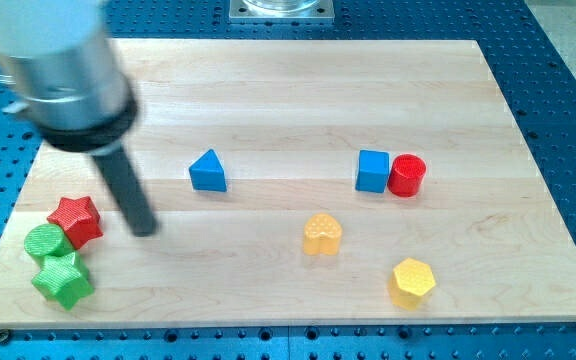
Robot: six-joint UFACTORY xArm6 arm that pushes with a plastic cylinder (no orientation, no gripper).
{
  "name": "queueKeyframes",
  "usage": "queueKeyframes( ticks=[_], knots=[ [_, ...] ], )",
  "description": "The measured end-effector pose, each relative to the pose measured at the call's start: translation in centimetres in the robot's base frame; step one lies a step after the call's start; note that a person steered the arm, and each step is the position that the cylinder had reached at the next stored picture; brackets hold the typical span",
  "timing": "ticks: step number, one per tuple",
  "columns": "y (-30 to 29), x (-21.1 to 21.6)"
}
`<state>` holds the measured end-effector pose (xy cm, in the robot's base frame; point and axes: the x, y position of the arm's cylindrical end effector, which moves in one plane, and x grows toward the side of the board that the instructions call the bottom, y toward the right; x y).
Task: Move the red circle into the red star
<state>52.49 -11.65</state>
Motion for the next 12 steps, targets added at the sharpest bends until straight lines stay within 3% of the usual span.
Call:
queueKeyframes(
  ticks=[1,4,5,6,9,11,12],
  knots=[
    [13.3,-0.4],
    [35.3,-3.3],
    [34.7,-6.7],
    [34.5,-7.3],
    [19.2,-4.0],
    [4.4,-3.9],
    [3.4,-3.9]
  ],
)
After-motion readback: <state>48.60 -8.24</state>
